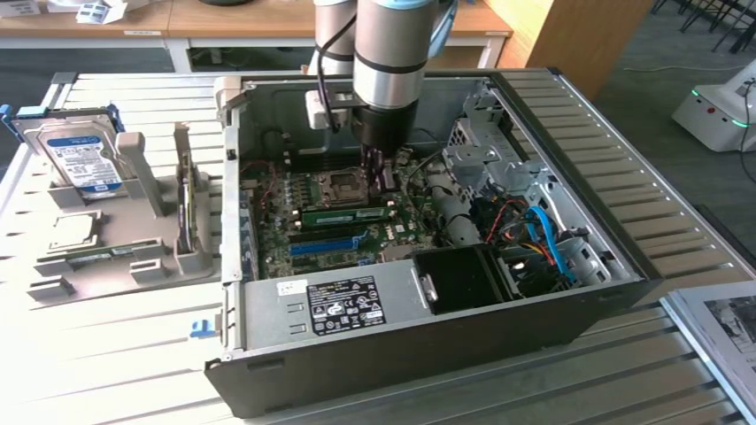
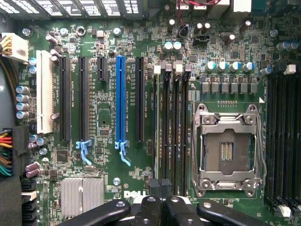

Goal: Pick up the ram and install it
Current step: 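Press down the ram until it locks into place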

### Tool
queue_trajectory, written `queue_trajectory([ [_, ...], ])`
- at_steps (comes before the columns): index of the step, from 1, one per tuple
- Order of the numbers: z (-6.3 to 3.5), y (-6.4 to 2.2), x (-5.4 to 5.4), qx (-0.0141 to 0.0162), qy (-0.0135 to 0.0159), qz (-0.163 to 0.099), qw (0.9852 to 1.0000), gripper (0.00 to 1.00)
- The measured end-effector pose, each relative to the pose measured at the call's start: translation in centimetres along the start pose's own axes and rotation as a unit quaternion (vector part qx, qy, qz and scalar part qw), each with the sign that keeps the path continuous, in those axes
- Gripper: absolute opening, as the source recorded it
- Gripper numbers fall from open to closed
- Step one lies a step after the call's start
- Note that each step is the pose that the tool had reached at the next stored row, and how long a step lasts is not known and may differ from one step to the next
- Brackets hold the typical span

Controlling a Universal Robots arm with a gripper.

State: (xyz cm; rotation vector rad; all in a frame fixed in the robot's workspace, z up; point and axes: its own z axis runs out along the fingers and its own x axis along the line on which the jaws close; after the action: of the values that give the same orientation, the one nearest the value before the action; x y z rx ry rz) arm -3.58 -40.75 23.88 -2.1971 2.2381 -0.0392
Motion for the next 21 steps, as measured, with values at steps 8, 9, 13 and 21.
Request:
queue_trajectory([
  [8,-0.01,0.60,0.0,0.0000,0.0000,0.000,1.0000,0.10],
  [9,-0.01,0.69,0.0,0.0000,-0.0001,0.000,1.0000,0.10],
  [13,-0.02,1.02,0.0,0.0000,0.0000,0.000,1.0000,0.10],
  [21,-0.03,1.66,0.0,0.0000,0.0000,0.000,1.0000,0.10],
])
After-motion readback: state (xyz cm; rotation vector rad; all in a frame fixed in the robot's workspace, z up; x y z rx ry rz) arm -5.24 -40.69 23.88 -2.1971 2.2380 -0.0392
